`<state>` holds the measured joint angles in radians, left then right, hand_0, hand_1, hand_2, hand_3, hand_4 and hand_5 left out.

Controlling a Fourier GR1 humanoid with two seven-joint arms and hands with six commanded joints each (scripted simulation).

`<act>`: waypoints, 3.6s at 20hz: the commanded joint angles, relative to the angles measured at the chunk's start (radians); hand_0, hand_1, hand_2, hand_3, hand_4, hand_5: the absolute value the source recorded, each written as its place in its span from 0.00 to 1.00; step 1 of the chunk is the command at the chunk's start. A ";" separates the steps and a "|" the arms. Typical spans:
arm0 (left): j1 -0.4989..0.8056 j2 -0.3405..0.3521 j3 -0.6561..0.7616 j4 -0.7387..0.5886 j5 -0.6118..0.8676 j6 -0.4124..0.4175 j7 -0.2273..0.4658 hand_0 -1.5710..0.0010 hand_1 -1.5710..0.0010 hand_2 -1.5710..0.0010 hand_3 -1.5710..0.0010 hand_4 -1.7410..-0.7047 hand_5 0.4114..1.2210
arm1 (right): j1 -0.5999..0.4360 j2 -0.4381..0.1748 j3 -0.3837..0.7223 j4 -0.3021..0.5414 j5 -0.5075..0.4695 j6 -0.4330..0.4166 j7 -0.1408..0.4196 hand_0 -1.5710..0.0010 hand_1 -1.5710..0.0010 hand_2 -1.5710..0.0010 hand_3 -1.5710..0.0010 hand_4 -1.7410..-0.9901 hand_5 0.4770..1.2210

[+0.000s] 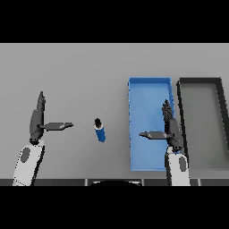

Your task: Pick up the blue pipe and place it into the blue bin.

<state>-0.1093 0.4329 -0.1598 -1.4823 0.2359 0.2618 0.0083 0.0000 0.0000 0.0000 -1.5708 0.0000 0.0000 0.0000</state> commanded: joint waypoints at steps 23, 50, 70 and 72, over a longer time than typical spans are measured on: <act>0.088 0.195 -0.212 -0.106 -0.018 -0.479 -0.109 1.00 1.00 1.00 1.00 0.61 0.11 | 0.067 -0.150 0.087 -0.100 0.193 0.028 -0.090 1.00 1.00 1.00 1.00 0.77 0.19; -0.101 -0.226 -0.363 0.172 -0.149 -0.413 -0.141 0.99 0.90 0.80 0.82 0.48 0.25 | 0.101 -0.159 0.062 -0.113 0.161 0.041 -0.114 1.00 1.00 1.00 1.00 0.70 0.24; -0.126 -0.312 -0.368 -0.036 -0.160 -0.392 -0.164 0.01 0.01 0.01 0.01 0.27 0.99 | 0.082 -0.151 0.076 -0.113 0.178 0.036 -0.087 1.00 1.00 1.00 1.00 0.73 0.22; -0.145 -0.316 -0.370 -0.064 -0.165 -0.403 -0.137 0.01 0.01 0.01 0.01 0.27 0.99 | 0.075 -0.159 0.067 -0.109 0.180 0.032 -0.079 1.00 1.00 1.00 1.00 0.75 0.22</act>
<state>-0.2550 0.1165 -0.5305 -1.5461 0.0697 -0.1427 -0.1316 0.0752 -0.1588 0.0674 -1.6794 0.1794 0.0321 -0.0807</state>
